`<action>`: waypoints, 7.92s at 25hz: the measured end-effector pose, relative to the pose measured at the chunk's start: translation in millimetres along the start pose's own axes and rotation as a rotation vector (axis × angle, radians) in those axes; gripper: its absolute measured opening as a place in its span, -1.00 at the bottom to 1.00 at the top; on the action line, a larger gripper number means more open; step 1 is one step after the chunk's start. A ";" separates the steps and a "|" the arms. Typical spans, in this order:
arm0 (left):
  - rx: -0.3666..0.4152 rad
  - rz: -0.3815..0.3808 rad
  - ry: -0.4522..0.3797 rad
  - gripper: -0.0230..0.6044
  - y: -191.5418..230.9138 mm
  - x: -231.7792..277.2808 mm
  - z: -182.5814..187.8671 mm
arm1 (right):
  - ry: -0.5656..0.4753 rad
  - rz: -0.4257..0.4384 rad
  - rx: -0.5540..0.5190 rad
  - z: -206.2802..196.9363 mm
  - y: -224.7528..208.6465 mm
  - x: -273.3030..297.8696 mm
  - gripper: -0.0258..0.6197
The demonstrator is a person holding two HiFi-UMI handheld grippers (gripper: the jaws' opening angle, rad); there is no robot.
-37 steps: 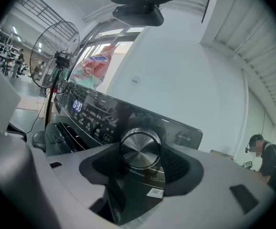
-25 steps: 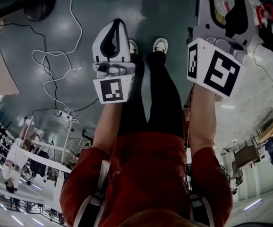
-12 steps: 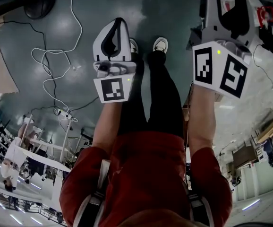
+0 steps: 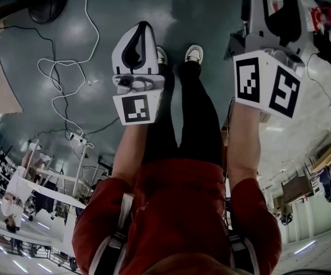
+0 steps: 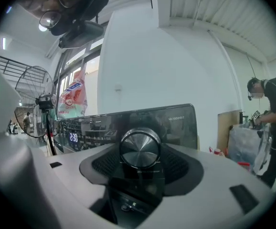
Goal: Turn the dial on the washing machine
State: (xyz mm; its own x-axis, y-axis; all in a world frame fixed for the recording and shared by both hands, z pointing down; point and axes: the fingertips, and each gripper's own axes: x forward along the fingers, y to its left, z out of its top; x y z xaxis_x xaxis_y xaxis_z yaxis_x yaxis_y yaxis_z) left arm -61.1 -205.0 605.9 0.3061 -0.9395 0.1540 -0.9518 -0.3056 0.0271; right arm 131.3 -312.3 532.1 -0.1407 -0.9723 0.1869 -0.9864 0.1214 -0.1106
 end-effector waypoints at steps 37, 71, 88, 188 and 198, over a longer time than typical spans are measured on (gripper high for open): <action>0.014 -0.010 -0.002 -0.90 -7.1 2.6 2.2 | -0.061 0.094 0.578 -0.4 -16.8 -0.6 -0.09; 0.018 -0.034 0.004 -0.90 -17.6 4.3 8.5 | -0.098 0.196 1.136 -6.4 -21.8 1.6 -0.07; 0.013 -0.032 0.004 -0.90 -2.4 -28.6 84.3 | 0.037 0.145 1.167 -5.7 16.9 -62.3 -0.03; 0.188 -0.068 -0.231 -0.90 -8.6 -174.7 460.4 | -0.100 0.179 -0.215 326.3 141.5 -249.7 -0.89; 0.201 -0.078 -0.224 -0.90 -11.2 -166.8 457.8 | -0.102 0.170 -0.230 325.1 134.3 -246.4 -0.90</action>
State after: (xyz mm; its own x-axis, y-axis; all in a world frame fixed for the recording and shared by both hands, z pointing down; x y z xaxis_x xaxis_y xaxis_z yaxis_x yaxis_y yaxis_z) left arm -91.6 -115.8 127.7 0.3964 -0.9159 -0.0629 -0.9087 -0.3817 -0.1690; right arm 61.0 -121.4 153.8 -0.3073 -0.9479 0.0843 -0.9445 0.3146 0.0941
